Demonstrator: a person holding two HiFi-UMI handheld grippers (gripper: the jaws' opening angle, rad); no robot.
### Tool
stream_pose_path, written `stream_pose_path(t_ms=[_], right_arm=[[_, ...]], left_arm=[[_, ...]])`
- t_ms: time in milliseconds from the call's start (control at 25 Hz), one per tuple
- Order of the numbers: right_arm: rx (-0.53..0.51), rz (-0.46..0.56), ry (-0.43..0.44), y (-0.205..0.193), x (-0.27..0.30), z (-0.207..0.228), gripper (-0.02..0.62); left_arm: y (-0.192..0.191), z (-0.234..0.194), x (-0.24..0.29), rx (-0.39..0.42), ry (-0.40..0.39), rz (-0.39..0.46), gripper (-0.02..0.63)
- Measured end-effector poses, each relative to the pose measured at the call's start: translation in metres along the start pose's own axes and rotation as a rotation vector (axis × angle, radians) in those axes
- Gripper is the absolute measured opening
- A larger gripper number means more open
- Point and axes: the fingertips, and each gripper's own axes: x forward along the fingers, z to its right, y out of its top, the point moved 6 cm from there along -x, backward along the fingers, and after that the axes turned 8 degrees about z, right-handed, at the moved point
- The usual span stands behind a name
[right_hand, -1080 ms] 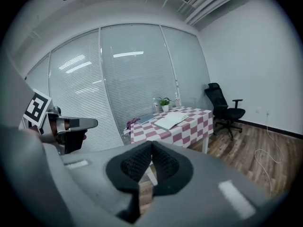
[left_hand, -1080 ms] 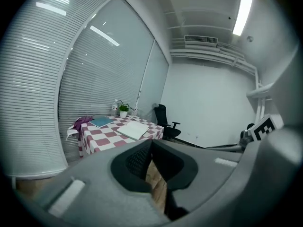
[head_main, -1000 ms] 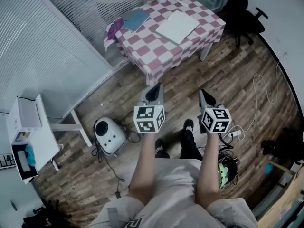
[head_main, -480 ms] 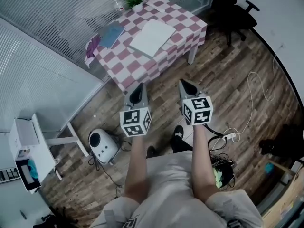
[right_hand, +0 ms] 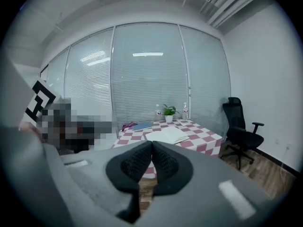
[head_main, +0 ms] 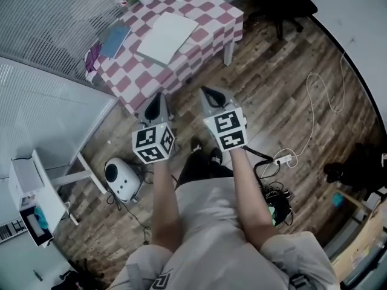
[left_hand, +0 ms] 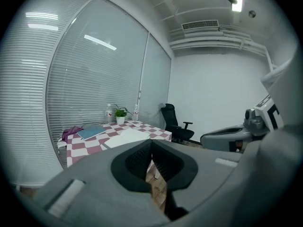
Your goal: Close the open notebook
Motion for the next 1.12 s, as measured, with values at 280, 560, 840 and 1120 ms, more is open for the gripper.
stream_pose_path(t_ms=[280, 560, 840, 1120], right_arm=[[-0.011, 0.003, -0.047, 0.006, 0.024, 0.056, 0.000], [-0.041, -0.008, -0.021, 0.032, 0.086, 0.109, 0.002], [-0.135, -0.117, 0.089, 0.032, 0.187, 0.132, 0.002], [-0.361, -0.275, 0.395, 0.004, 0.288, 0.114, 0.002]], left_arm=[[0.006, -0.012, 0.039, -0.023, 0.025, 0.040, 0.008], [0.031, -0.055, 0.108, -0.094, 0.111, 0.088, 0.008], [0.042, -0.114, 0.176, -0.119, 0.168, 0.075, 0.008], [0.024, -0.165, 0.238, -0.168, 0.176, -0.004, 0.008]])
